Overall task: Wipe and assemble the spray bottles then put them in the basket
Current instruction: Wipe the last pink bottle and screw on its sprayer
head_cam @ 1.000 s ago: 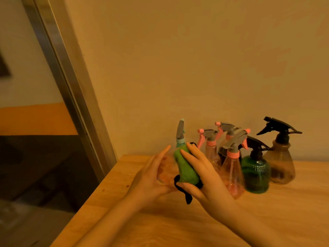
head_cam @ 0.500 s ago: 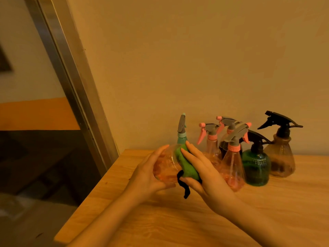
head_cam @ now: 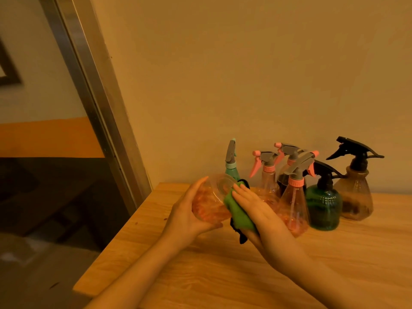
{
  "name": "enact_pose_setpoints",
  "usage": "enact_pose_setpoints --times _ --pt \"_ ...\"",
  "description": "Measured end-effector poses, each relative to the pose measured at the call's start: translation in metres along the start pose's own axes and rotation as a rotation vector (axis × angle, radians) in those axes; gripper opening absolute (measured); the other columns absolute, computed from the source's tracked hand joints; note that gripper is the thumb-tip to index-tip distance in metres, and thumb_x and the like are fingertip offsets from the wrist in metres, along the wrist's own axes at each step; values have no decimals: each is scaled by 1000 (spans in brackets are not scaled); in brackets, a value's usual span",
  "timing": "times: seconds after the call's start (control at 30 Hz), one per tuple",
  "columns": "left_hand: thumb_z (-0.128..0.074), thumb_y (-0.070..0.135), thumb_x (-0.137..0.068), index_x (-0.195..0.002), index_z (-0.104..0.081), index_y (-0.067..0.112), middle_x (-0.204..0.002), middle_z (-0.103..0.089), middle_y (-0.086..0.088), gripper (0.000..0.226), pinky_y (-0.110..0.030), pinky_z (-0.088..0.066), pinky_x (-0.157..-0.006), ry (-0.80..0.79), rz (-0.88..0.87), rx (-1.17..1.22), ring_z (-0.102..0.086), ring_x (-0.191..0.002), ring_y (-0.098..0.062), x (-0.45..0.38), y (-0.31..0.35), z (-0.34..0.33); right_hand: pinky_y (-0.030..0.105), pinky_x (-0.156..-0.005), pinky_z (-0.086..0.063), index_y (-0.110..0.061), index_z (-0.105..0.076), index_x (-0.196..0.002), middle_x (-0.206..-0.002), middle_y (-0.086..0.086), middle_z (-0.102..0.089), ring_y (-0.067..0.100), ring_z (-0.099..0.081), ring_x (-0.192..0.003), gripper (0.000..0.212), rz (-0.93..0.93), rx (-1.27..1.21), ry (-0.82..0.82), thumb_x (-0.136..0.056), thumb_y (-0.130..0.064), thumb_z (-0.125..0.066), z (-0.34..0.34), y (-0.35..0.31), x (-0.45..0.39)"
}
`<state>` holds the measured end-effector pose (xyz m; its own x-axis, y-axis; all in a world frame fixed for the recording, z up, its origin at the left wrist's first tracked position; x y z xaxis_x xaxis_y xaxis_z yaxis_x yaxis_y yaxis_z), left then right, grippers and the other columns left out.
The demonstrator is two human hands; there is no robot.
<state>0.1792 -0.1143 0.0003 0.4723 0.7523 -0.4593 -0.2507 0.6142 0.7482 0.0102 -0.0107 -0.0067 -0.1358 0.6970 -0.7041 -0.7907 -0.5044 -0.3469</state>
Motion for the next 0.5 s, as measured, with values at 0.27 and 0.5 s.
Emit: enact_pose_setpoints --times 0.27,0.5 --pt "-89 38 -51 -126 -35 65 -129 -52 20 97 -32 -50 -96 -104 -26 -35 -51 -119 0 1 3 -8 13 -114 -7 -21 -24 -146 -154 -8 -21 1 -9 -144 77 -58 -65 -27 -85 -64 -43 -2 4 -10" --pt "-92 29 -53 -126 -38 62 -126 -53 22 97 -27 -50 -95 -130 2 -40 -51 -117 4 6 0 -5 19 -115 -15 -20 -34 -144 -153 -11 -27 7 -20 -143 64 -13 -30 -6 -91 -53 -44 -3 9 3"
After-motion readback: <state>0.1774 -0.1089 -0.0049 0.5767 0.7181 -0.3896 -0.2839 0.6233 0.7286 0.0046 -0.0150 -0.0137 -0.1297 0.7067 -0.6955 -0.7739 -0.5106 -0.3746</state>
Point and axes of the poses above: each hand's wrist, its own x-axis away from the middle knuckle, its own z-axis out of the back of the hand, y = z × x, the point moved 2 cm from there along -x, towards the middle knuckle
